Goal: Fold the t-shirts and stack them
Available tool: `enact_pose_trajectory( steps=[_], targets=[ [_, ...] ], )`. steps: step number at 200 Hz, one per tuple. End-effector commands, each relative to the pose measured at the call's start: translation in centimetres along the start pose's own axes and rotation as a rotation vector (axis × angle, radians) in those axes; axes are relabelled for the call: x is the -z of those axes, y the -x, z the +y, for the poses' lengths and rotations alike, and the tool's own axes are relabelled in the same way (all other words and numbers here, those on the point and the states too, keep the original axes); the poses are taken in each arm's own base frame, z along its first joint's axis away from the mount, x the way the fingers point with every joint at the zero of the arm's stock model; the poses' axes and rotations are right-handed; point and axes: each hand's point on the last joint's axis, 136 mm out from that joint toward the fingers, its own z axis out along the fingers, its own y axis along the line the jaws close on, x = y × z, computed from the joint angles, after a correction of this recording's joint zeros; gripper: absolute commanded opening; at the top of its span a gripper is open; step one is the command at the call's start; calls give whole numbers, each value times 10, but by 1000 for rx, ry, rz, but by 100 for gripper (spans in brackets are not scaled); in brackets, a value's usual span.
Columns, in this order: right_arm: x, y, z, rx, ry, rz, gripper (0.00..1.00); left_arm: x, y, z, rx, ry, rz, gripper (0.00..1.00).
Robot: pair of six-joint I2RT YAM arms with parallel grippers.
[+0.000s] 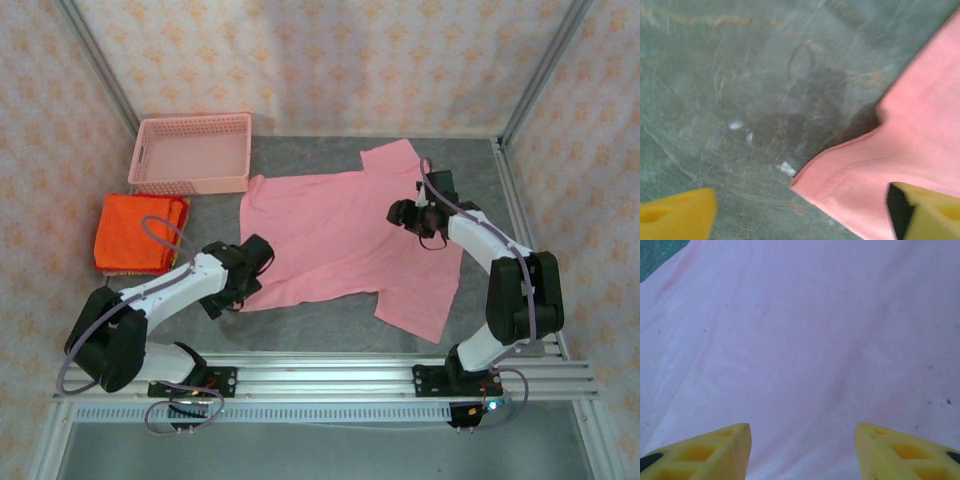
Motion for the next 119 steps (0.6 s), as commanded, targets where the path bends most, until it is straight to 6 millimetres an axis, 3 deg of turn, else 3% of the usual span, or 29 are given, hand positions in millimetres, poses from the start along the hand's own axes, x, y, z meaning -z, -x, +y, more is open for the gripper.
enact_pose_trajectory(
  steps=[1,29,68,87,91,119],
  targets=[
    [8,11,-16,-24,-115,-55,58,23,35,-31,-17,-67,-119,97],
    [11,9,-47,-92,-231,-86,57,26,63,-94,-59,-165,-156,92],
    [2,7,-78,-202,-227,-82,52,2,111,-148,-73,-155,-191,72],
    [-8,14,-80,-190,-214,-48,49,-9,129,-167,-97,-132,-203,70],
    [-11,17,-78,-179,-207,-42,49,-19,129,-170,-109,-109,-193,69],
    [-34,52,-69,-135,-179,-49,47,-42,144,-187,-117,-82,-188,68]
  ],
)
